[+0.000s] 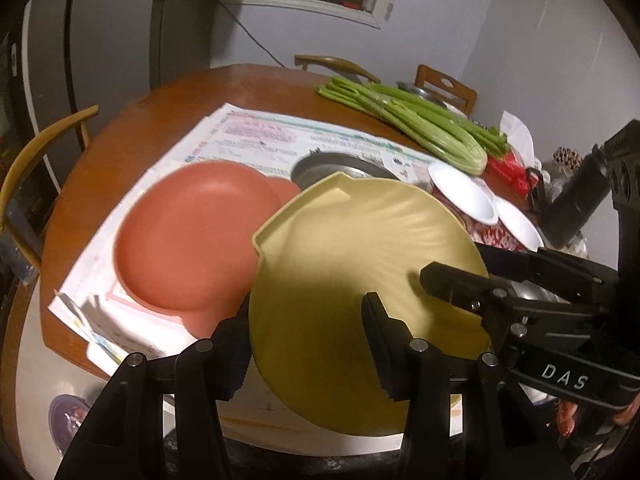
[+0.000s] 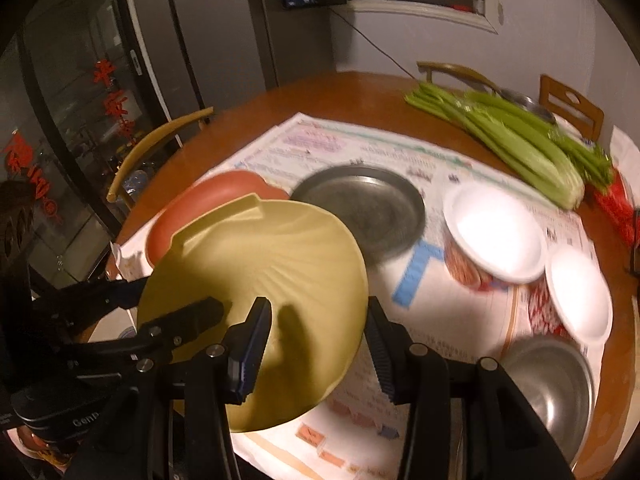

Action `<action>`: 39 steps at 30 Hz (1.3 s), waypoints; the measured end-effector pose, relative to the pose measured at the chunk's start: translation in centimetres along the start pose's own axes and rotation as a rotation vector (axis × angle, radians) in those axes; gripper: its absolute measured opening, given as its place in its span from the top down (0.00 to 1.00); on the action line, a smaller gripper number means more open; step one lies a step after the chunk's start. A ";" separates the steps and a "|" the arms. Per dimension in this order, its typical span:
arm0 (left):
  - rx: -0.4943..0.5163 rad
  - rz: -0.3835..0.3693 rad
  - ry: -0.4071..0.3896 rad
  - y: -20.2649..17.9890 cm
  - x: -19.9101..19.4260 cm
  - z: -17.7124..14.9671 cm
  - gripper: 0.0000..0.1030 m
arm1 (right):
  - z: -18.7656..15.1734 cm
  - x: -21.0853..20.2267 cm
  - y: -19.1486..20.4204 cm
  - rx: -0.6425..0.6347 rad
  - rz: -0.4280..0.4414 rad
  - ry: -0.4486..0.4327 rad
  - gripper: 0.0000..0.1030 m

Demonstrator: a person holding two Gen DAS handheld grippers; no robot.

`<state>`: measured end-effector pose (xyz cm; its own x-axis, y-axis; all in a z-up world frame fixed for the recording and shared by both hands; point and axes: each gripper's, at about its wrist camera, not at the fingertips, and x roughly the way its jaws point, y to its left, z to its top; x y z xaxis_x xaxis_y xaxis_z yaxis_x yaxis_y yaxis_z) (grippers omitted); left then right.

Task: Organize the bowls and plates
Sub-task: 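Lift the yellow shell plate with the left tool toward the terracotta plate, then lower the yellow plate onto the terracotta plate and open the left tool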

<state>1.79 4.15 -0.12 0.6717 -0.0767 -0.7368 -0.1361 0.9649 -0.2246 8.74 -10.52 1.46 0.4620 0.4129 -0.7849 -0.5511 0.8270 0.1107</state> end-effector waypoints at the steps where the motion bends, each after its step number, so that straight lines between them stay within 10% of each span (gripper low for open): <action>1: -0.004 0.002 -0.006 0.3 -0.2 0.2 0.50 | 0.3 0.0 0.2 -0.008 0.001 -0.003 0.54; 27: -0.154 0.091 -0.153 9.0 -3.8 4.2 0.49 | 8.5 3.4 8.4 -0.187 0.077 -0.015 0.54; 39: -0.200 0.093 -0.074 10.8 0.3 3.6 0.49 | 8.7 8.4 8.4 -0.173 0.061 0.027 0.54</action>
<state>3.13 15.50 -0.43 0.7000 0.0354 -0.7133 -0.3361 0.8976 -0.2852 14.04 3.24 1.09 0.4066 0.4479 -0.7963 -0.6900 0.7218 0.0537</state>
